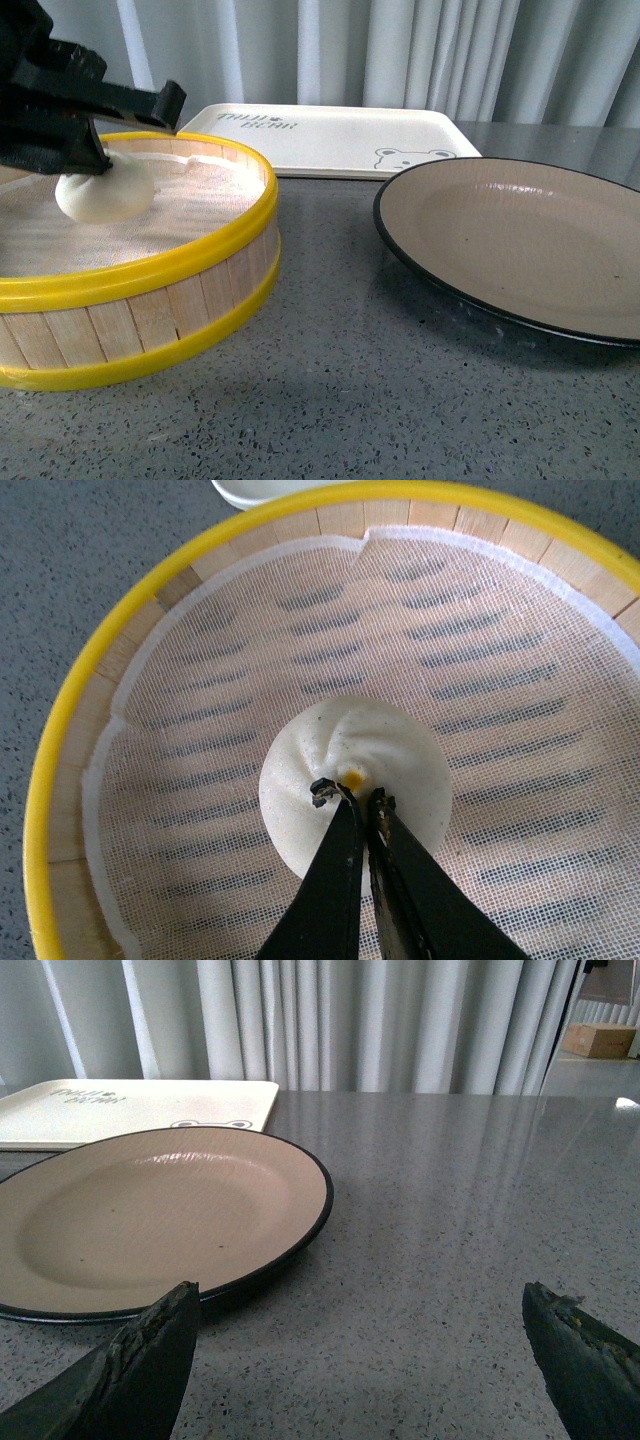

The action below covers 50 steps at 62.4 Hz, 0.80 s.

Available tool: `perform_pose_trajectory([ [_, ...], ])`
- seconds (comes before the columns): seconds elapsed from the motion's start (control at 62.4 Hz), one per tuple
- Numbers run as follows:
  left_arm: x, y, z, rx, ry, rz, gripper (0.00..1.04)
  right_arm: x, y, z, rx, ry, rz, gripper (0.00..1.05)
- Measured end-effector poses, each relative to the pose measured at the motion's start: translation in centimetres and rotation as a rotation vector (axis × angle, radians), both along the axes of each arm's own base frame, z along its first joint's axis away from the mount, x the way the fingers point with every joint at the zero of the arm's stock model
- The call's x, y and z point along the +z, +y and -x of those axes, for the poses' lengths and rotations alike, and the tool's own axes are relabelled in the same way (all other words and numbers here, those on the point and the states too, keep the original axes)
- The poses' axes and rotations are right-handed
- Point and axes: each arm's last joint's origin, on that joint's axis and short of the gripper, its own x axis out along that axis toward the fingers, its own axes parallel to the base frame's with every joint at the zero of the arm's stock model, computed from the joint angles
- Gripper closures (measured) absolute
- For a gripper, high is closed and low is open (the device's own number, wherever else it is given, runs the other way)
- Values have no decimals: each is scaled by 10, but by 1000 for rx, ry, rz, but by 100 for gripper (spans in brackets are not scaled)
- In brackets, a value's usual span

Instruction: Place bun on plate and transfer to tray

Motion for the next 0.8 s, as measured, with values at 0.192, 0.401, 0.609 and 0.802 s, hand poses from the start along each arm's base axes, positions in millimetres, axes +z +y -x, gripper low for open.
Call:
perform_pose_trajectory([
  [0.192,31,-6,-13,-20,-72,8,101,0,0,0,0,0,0,9],
  [0.401,79,-57,-37,-144,-196,62,101,0,0,0,0,0,0,9],
  [0.609,89,-132,-44,-349,-217,156,101,0,0,0,0,0,0,9],
  [0.802,75,-173,-39,-441,-184,173,101,0,0,0,0,0,0,9],
])
